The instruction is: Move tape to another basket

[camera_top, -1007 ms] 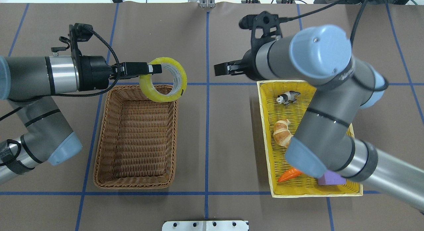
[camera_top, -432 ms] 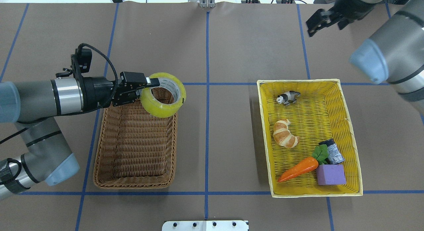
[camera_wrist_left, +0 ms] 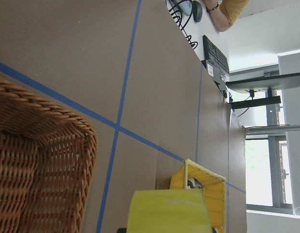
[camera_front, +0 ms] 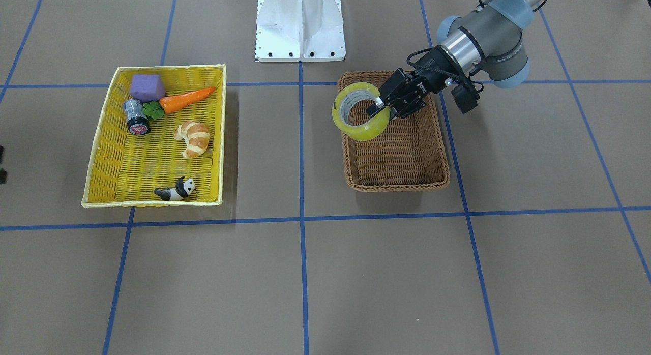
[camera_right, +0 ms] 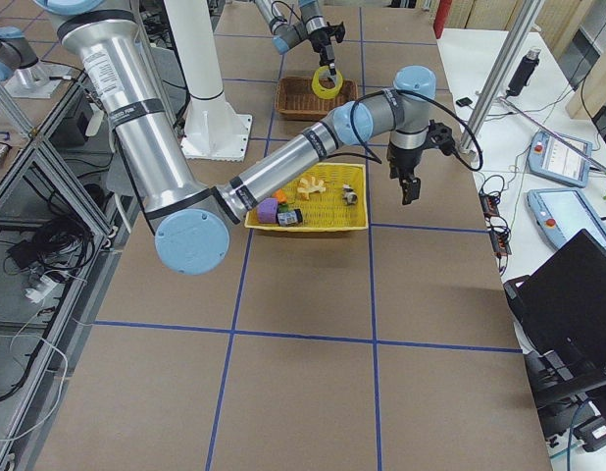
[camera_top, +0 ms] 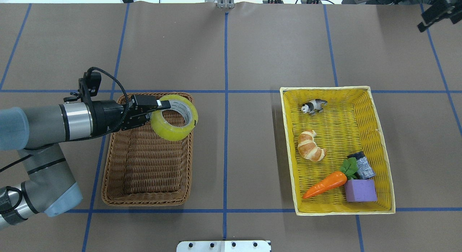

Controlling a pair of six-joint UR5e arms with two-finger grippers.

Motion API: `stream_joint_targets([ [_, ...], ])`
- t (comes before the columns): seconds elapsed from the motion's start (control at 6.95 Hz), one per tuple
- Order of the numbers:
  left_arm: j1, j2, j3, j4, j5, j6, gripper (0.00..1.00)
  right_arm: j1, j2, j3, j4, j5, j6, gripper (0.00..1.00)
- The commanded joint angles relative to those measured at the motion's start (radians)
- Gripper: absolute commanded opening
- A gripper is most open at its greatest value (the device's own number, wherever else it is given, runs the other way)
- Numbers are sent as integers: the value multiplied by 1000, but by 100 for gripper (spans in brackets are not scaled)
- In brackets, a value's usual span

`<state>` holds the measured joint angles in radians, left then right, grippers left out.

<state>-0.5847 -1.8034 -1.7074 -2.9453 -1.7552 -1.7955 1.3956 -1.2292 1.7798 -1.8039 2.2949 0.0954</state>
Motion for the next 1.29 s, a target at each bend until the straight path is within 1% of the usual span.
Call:
stream_joint_targets([
  [0.0, 6, 22, 14, -11, 8, 37, 0, 158, -183, 0, -6, 18, -220, 100],
  [0.14, 6, 42, 20, -11, 8, 47, 0, 213, -226, -5, -11, 15, -312, 100],
  [0.29, 6, 54, 47, -12, 10, 100, 0, 227, -243, -3, -8, 15, -318, 100],
  [0.43, 12, 49, 83, -12, 28, 108, 0, 227, -243, -7, -8, 15, -318, 100],
  [0.72, 98, 42, 112, -12, 115, 108, 0, 227, -246, -5, -8, 17, -318, 100],
  [0.86, 117, 45, 114, -11, 134, 111, 0, 227, -245, -5, -8, 17, -318, 100],
  [1.01, 117, 53, 123, -12, 132, 189, 9, 227, -246, -5, -8, 17, -318, 100],
  [1.15, 115, 61, 129, -26, 129, 253, 40, 227, -246, -3, -8, 17, -318, 100],
])
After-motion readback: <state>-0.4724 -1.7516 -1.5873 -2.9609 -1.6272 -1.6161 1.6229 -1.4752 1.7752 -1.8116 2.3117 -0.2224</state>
